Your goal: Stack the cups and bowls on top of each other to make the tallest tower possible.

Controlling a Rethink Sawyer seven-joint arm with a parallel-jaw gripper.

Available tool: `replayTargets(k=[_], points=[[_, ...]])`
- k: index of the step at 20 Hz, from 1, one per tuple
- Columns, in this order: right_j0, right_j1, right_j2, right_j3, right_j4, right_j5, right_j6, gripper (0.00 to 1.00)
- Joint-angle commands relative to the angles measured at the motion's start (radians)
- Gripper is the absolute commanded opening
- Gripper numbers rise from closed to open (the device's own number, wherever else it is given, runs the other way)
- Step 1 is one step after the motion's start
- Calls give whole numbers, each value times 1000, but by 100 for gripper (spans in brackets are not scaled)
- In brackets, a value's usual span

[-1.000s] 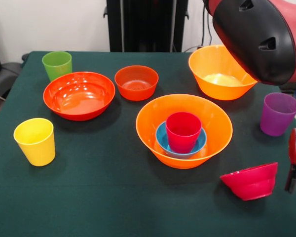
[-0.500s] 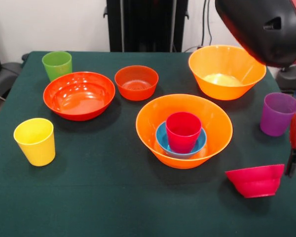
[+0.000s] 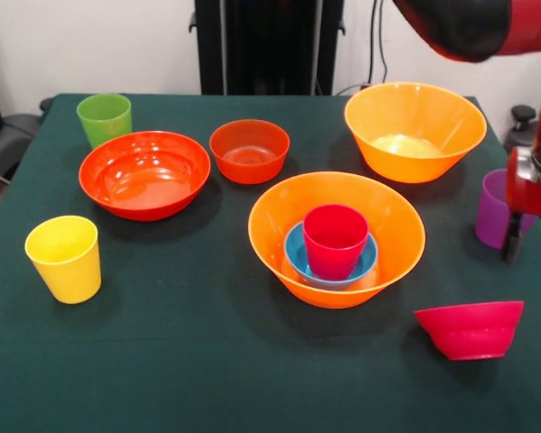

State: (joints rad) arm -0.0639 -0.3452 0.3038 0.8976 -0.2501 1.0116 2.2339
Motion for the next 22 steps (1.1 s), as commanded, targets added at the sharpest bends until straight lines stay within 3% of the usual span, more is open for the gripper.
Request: replayTargets(k=[1, 10, 22], points=[[-48, -93, 6, 268, -18, -85, -120, 100], [-78, -136, -10, 414, -85, -247, -92, 100], [-63, -134, -23, 417, -89, -296, -49, 100]])
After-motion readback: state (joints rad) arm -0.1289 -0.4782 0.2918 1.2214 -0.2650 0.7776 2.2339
